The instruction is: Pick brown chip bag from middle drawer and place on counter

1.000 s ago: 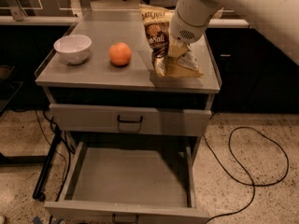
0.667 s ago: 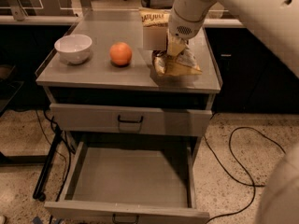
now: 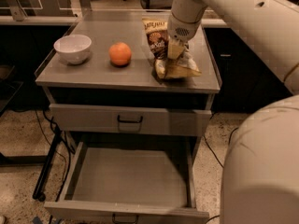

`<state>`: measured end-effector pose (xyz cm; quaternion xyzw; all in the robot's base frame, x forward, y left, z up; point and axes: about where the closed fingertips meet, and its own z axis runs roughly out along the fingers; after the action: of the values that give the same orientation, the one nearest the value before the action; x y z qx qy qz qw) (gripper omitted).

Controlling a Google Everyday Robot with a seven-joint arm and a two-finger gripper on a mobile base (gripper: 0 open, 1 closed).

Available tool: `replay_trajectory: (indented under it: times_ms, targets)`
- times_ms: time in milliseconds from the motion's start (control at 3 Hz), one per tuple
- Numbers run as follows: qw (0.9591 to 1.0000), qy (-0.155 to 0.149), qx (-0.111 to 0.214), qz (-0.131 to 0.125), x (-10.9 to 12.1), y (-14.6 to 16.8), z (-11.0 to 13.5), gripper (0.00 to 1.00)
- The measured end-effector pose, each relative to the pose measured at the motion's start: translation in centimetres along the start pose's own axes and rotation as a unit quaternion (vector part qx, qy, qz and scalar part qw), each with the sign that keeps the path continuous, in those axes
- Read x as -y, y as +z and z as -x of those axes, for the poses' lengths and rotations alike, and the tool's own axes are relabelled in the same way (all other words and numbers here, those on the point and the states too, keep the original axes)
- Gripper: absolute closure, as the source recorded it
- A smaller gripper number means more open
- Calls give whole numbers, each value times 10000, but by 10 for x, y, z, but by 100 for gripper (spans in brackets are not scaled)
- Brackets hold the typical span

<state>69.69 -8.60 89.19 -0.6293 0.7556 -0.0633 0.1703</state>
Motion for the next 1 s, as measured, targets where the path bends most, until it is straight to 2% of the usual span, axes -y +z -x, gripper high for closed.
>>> replay_trajectory:
  times_ms: [333,667,1000]
  targets:
    - [9999,-3,-4,131,0,10,0,100]
    - [9992,47,219,331,-6,18,-4,100]
    - [9990,57,249,356,-7,19,-4,81]
